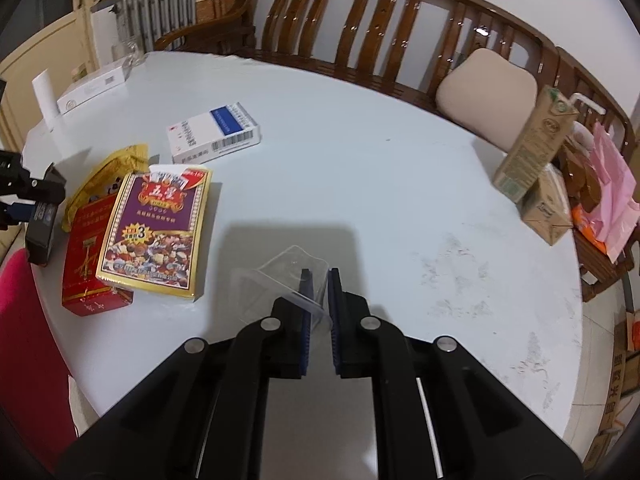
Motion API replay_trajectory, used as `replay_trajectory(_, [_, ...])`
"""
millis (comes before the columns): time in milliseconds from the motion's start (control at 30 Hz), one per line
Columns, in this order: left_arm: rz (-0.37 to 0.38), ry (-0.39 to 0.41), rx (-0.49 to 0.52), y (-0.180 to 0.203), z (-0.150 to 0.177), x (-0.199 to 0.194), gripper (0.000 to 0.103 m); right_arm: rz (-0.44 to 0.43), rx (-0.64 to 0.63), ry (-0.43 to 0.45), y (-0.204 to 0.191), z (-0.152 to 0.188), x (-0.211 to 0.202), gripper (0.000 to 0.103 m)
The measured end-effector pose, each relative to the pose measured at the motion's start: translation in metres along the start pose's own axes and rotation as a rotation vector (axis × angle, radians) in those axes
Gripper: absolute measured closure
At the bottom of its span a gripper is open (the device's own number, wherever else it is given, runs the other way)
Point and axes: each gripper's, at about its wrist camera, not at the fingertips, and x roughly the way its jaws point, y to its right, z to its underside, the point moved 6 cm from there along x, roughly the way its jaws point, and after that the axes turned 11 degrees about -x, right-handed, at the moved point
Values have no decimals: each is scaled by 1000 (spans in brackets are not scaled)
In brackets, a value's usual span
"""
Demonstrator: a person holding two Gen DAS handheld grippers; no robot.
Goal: Collect trash
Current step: 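Grasp the black battery box with the left tool while the right tool grasps the clear plastic container, then carry the battery box and plastic container down toward the plastic bag with both tools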
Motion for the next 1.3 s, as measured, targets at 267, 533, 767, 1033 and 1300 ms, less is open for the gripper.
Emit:
replay_trajectory(267, [-20,93,140,13,-1,-30,47,57,15,34,2,-10,-41,94])
replay_trajectory(533, [5,164,332,32,8,-69,48,110,-4,92,-16,-26,-108,94])
replay_trajectory(767, [64,202,446,36,27,-110,48,115,7,133,-43,-27,-157,94])
replay_trajectory(1033, [80,229,597,33,63,-143,48,98,-14,163,-87,-13,-204,94])
replay_trajectory(1300, [84,206,684,19,103,-145,48,91,-25,159,-124,13,-230,94])
